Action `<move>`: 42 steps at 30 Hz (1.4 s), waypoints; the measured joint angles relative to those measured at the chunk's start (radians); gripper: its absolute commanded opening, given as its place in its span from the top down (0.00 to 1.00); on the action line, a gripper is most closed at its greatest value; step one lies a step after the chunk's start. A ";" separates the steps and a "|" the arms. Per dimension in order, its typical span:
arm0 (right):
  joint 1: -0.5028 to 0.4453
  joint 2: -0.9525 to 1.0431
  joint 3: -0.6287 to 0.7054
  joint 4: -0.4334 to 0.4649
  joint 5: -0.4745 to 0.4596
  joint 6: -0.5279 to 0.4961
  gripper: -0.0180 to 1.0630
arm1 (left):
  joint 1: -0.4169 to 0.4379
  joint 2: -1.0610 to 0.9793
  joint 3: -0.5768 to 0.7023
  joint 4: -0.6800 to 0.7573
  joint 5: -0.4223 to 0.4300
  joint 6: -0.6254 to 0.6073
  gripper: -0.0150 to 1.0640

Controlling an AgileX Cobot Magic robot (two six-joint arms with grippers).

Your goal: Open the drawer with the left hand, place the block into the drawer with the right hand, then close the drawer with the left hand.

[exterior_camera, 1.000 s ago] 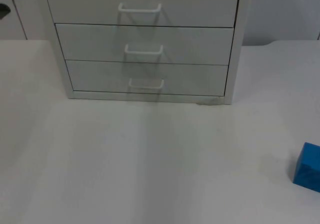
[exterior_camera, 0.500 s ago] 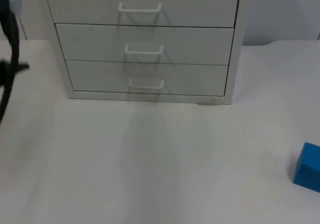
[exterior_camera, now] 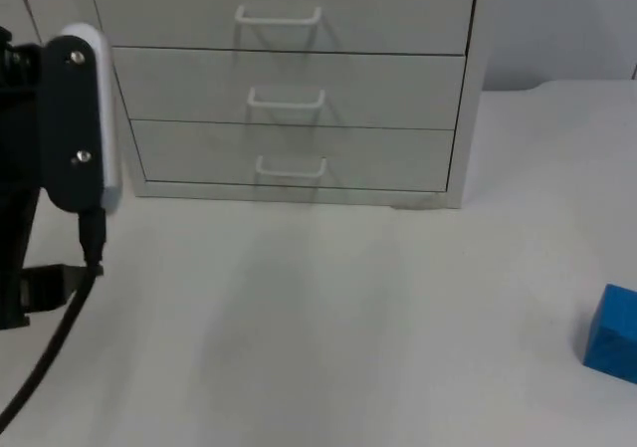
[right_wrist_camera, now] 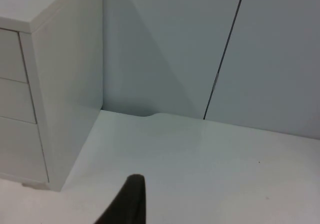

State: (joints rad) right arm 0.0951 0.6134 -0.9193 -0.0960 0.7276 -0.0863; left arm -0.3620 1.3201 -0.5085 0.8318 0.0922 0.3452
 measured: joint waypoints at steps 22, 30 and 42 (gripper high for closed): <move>0.000 0.000 0.000 -0.004 0.006 0.000 0.02 | -0.018 0.040 -0.051 0.289 0.015 -0.368 0.02; 0.000 0.000 0.000 -0.004 0.006 0.000 0.02 | -0.018 0.043 -0.051 0.301 -0.028 -0.370 0.02; 0.000 0.000 0.000 -0.004 0.008 0.000 0.02 | -0.018 0.197 -0.051 0.383 -0.013 -0.370 0.02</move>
State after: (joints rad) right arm 0.0951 0.6134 -0.9193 -0.1000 0.7353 -0.0863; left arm -0.3798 1.5168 -0.5598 1.2152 0.0795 -0.0246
